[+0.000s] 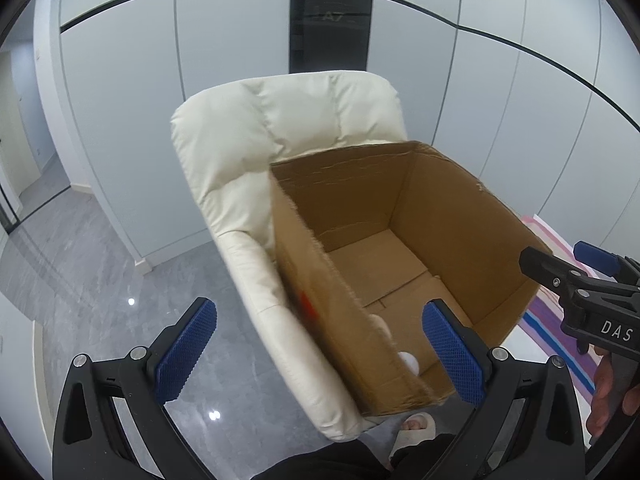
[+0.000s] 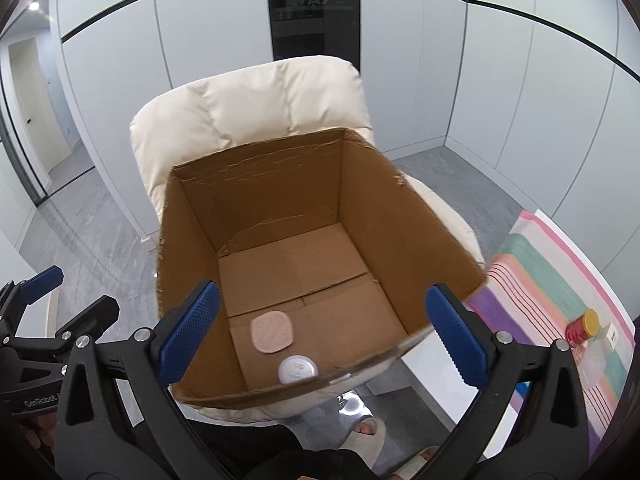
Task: Organize objects
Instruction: 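Move both tools back from the box toward the table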
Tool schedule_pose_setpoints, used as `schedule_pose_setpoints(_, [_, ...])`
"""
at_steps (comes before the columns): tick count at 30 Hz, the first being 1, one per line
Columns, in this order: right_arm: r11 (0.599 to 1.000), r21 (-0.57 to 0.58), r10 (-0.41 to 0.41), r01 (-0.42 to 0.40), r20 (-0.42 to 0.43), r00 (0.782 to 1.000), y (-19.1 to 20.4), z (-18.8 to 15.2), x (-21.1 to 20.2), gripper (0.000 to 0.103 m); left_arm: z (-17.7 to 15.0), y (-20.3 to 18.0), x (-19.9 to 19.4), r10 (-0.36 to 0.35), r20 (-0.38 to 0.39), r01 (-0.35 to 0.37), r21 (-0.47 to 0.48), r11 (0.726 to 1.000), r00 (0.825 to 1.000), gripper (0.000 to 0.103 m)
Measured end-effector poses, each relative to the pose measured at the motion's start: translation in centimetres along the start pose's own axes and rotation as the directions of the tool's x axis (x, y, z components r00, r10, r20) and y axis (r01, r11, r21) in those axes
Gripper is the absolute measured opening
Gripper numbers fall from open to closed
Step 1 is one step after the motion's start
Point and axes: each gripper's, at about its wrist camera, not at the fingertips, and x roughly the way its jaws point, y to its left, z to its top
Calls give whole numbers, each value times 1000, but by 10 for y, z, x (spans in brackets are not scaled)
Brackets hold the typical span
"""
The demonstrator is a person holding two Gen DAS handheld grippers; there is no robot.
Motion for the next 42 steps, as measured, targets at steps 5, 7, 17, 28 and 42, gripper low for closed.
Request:
schedule_pose_setpoints(5, [999,24,-26,26,4,1000,-24,-4,-7,103,3,-17,6,-6,-6,6,14,1000,1000,103])
schedule_pose_setpoints(7, [999,37,-38,37,4,999,-34,-6,-9,103,4,-26,7,-13,-4,13,19,1000,1000,103])
schedule_pose_setpoints(17, [992,88,-92,91,4,996,-77,-15,-23,103,10,-67,13,-55,-1,55,73,996,998,103])
schedule_pose_setpoints(28, [979,139,-148,146,2,989,-119,-26,-37,103,13,-113,17,-109,-3,108,126,986,994,103])
schedule_pose_setpoints(42, [951,214,-225,223,-15,974,-175,-48,-63,103,11,-176,16,-182,-10,180,200,963,983,103])
